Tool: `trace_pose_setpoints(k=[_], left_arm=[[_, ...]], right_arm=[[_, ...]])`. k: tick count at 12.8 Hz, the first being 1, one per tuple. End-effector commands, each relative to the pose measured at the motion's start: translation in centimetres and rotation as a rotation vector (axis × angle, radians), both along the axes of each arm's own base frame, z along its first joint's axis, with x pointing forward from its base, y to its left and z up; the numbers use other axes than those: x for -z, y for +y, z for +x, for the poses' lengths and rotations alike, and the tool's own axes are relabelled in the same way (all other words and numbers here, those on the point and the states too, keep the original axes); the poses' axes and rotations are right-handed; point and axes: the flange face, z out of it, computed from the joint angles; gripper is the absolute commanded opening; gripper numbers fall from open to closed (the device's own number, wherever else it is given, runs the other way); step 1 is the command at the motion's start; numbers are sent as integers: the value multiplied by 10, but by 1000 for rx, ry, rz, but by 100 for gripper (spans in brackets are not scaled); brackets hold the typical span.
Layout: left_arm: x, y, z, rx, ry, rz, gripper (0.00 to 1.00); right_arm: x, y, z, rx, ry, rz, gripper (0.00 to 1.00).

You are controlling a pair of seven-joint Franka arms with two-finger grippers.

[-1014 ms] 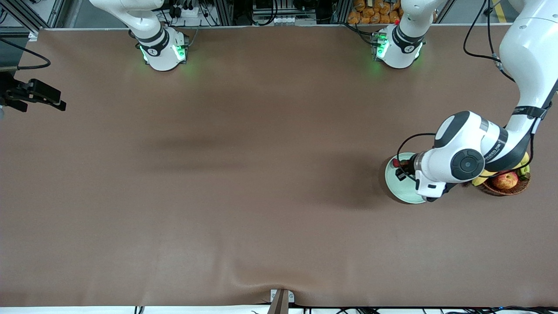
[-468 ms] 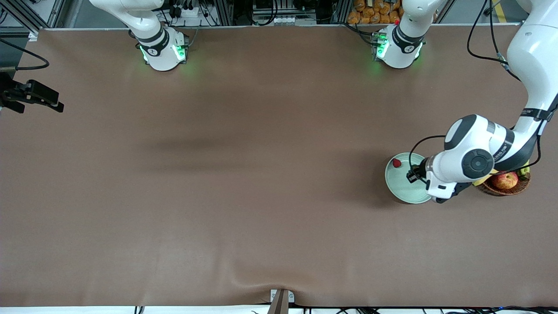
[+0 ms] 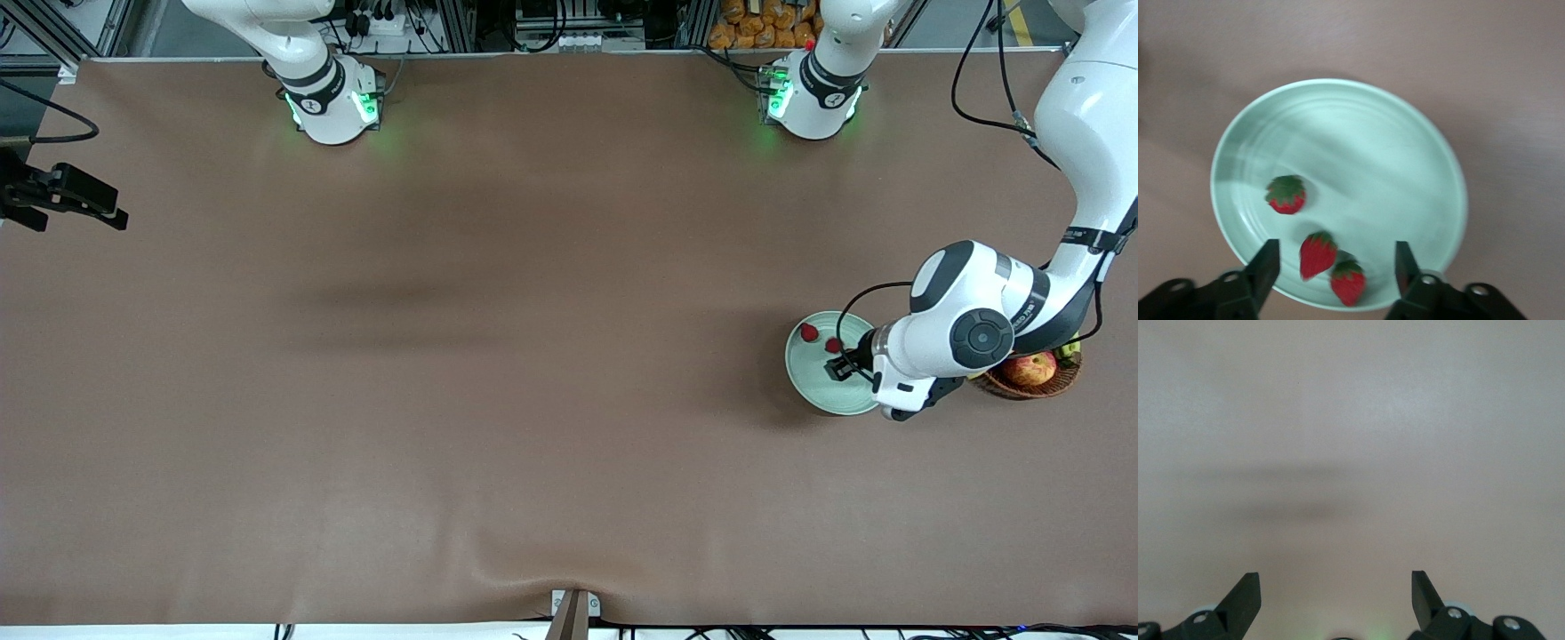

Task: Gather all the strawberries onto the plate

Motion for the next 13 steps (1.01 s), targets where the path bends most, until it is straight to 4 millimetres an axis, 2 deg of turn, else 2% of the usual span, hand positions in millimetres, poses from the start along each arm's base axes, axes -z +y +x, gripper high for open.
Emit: trace_pose_setpoints(k=[1,4,8,13], left_arm=[[-56,-19,10,25,-25,44,100],[-113,-42,9,69,-6,61,100],[-209,-54,5,118,-15,54,100],[-276,-90,-21,172,-91,105,100]], right_arm=[[-12,-1,-1,9,-18,-11,100],[-11,3,0,6,-18,-10,100],[-11,4,0,4,-18,-10,100],[-11,5,0,3,-18,-10,100]])
